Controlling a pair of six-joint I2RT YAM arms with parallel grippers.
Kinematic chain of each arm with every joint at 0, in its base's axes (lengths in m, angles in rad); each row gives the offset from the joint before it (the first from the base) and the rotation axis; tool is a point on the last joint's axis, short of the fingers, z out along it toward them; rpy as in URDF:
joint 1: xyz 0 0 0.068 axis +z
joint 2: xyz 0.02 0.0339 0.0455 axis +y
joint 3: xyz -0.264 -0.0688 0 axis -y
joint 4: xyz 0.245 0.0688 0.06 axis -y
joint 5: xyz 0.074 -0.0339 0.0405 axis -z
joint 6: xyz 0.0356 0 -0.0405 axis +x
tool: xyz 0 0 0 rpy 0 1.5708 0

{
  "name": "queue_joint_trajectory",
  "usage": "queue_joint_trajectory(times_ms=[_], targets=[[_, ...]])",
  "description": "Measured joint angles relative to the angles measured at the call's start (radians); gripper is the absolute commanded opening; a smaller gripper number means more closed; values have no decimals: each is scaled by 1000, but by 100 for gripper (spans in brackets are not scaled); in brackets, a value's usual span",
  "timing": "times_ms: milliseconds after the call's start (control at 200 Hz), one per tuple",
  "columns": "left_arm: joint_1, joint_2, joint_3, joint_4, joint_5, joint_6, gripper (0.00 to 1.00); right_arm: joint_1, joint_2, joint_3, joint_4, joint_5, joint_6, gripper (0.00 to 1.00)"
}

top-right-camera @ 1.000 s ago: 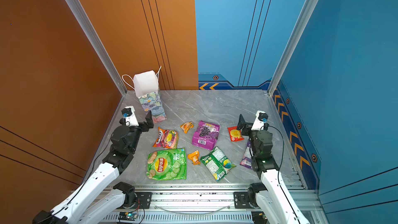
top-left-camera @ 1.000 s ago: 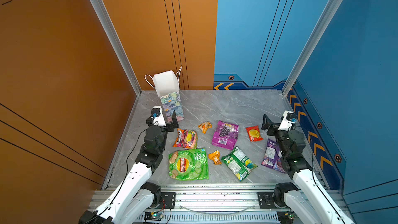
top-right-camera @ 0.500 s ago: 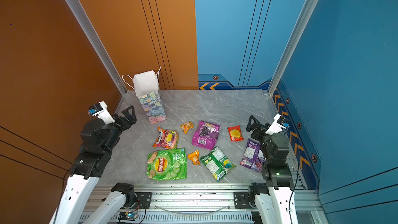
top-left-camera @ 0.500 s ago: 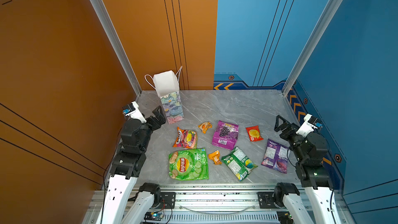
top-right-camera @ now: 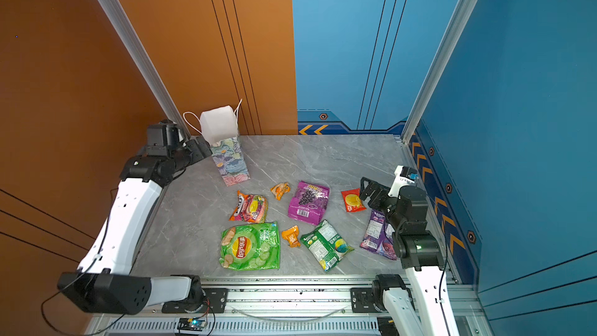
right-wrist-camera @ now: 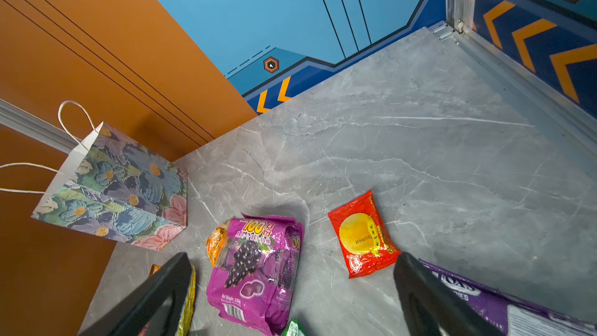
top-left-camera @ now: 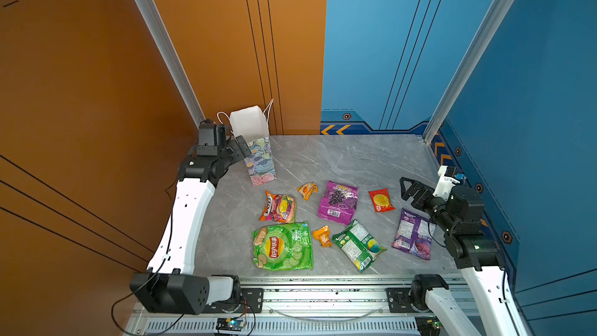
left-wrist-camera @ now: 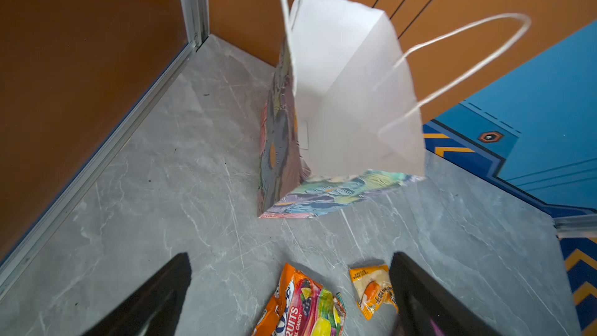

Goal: Place the snacks into the paper bag
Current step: Pick up the paper bag from the top-left of the table.

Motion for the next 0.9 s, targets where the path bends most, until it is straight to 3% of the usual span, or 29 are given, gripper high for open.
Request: queue_joint_trajectory(times_ms=[190, 280, 476, 896], targets=[[24, 163, 145, -62, 0, -15, 90, 35, 5, 2, -52, 9, -19, 100], [26, 214, 204, -79, 1, -23, 77, 52, 7, 2, -67, 23, -26, 100], [28, 349, 377, -120, -11, -35, 76, 79, 21, 2, -85, 24, -27, 99], [-33, 431, 460, -172, -112, -80, 62, 122, 22, 2, -105, 43, -27, 99]])
